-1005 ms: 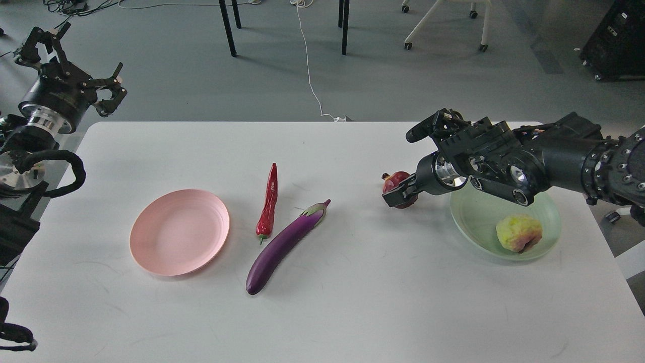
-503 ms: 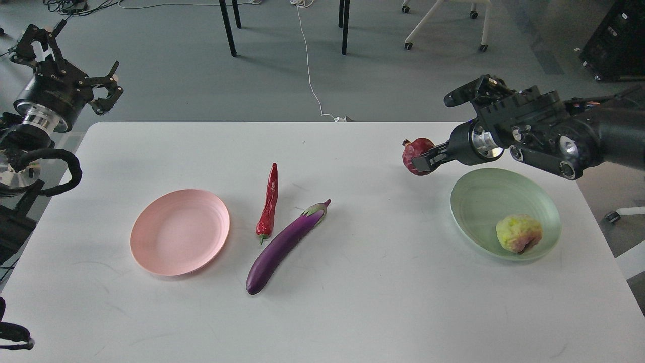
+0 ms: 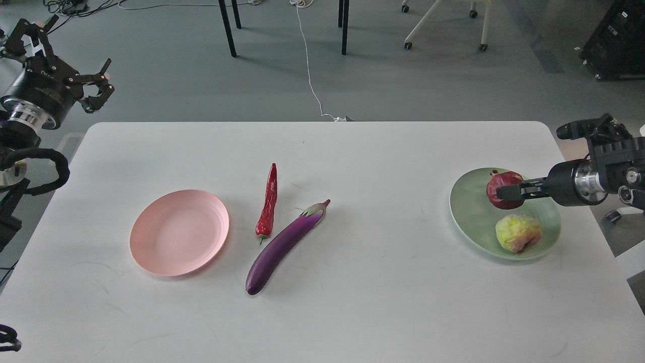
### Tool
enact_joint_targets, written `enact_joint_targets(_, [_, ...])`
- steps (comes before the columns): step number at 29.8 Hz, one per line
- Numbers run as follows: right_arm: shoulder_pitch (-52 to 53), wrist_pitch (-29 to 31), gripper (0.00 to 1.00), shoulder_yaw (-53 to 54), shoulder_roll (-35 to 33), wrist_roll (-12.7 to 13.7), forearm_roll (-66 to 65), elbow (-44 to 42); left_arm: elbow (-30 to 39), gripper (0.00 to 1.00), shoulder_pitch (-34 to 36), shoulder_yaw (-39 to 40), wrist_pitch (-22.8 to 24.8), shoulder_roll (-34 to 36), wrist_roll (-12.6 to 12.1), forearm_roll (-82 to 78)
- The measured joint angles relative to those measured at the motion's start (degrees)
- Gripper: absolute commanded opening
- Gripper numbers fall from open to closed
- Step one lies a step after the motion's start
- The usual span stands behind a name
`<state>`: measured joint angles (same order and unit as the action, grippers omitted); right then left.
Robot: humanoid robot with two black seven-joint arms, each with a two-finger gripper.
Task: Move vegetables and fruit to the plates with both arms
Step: 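Place the pomegranate on the green plate and withdraw the right gripper, then reach the left gripper down to the purple eggplant and grasp it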
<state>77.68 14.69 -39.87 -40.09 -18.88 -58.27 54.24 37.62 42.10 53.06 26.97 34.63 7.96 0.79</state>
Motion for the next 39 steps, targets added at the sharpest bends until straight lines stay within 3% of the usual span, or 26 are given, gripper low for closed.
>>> enact_joint_targets(5, [-1.9, -0.4, 0.98, 3.1, -0.4, 0.2, 0.4, 0.4, 3.8, 0.98, 0.7, -0.8, 0.0, 2.0, 0.1, -1.7])
enact_joint_targets(10, [-2.1, -0.3, 0.98, 5.8, -4.9, 0.0, 0.5, 1.1, 5.6, 0.98, 1.3, -1.7, 0.3, 2.5, 0.1, -9.9])
enact_joint_targets(16, [-4.1, -0.3, 0.98, 22.7, -9.1, -0.7, 3.8, -0.3, 13.1, 0.98, 2.9, -1.7, 0.2, 2.9, 0.0, -23.5])
enact_joint_targets(24, [-13.5, -2.9, 0.98, 48.3, 1.3, -0.7, 21.7, -6.6, 28.5, 0.98, 4.2, -2.1, 0.1, 2.1, 0.0, -52.1])
enact_joint_targets(31, [-17.9, -3.7, 0.99, 63.4, 7.7, -0.7, 39.4, -11.9, 41.9, 0.95, 3.6, -11.0, -0.8, 2.4, 0.0, -70.4])
enact_joint_targets(39, [-24.3, 6.4, 0.99, 73.1, 10.0, -0.9, 63.9, -14.3, 50.7, 0.86, 3.4, -24.9, -3.4, 0.3, 0.0, -99.9])
